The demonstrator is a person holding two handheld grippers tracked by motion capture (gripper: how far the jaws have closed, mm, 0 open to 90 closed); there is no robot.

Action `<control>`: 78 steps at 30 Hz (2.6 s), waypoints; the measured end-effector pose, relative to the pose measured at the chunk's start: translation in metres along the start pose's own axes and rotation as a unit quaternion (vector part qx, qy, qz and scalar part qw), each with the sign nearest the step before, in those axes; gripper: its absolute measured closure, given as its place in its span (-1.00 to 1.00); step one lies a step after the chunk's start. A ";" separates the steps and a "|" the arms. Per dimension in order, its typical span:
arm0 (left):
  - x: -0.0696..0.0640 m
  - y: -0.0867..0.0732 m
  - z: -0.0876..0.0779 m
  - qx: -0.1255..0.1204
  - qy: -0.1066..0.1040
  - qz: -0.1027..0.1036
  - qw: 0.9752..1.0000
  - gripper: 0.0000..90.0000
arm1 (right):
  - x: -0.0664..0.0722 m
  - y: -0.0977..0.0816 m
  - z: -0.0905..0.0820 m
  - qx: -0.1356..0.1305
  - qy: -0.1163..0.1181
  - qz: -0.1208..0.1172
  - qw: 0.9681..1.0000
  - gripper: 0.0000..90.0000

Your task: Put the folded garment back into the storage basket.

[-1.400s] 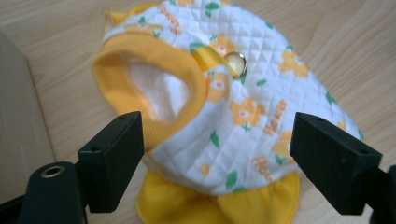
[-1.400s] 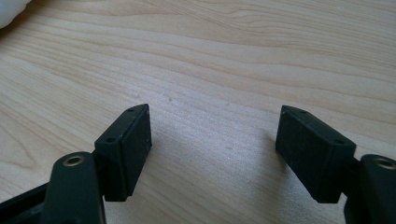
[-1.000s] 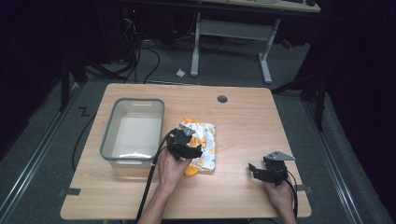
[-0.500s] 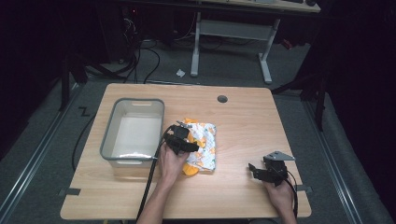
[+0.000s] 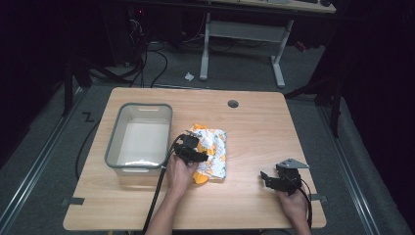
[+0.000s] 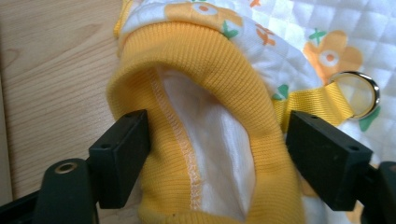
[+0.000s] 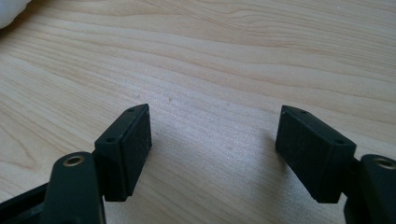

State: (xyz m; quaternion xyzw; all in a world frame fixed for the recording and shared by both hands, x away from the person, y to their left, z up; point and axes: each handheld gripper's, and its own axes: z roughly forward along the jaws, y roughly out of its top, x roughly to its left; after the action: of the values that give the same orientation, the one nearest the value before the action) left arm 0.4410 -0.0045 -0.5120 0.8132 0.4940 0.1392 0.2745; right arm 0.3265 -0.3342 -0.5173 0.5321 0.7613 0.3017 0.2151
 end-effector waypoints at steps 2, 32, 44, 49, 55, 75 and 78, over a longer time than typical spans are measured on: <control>-0.003 -0.001 -0.002 -0.005 -0.007 0.007 1.000 -0.27 | 0.000 0.000 0.000 0.000 0.000 0.000 1.000 -0.40; -0.009 0.001 -0.038 -0.070 -0.102 0.032 0.992 0.59 | 0.000 0.000 0.000 0.000 0.002 -0.001 1.000 -0.40; -0.012 0.006 -0.073 -0.115 -0.119 0.046 0.985 0.60 | 0.000 0.000 0.000 0.000 0.002 -0.002 1.000 -0.40; -0.004 0.005 -0.083 -0.124 -0.118 0.043 0.984 0.60 | 0.000 0.000 0.000 0.000 0.002 -0.001 1.000 -0.40; 0.004 0.004 -0.093 -0.131 -0.126 0.037 0.983 0.60 | 0.000 0.000 0.000 0.000 0.002 -0.001 1.000 -0.40; 0.046 0.020 -0.138 -0.161 -0.139 0.018 0.977 0.60 | 0.000 0.000 0.000 0.000 0.002 -0.002 1.000 -0.40; 0.053 0.022 -0.145 -0.166 -0.137 0.012 0.976 0.60 | 0.000 0.000 0.000 0.000 0.002 -0.003 1.000 -0.40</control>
State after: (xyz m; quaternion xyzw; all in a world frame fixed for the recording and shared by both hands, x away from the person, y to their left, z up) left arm 0.4100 0.0790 -0.3846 0.7735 0.4118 0.1102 0.4690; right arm 0.3266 -0.3343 -0.5174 0.5296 0.7630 0.3021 0.2147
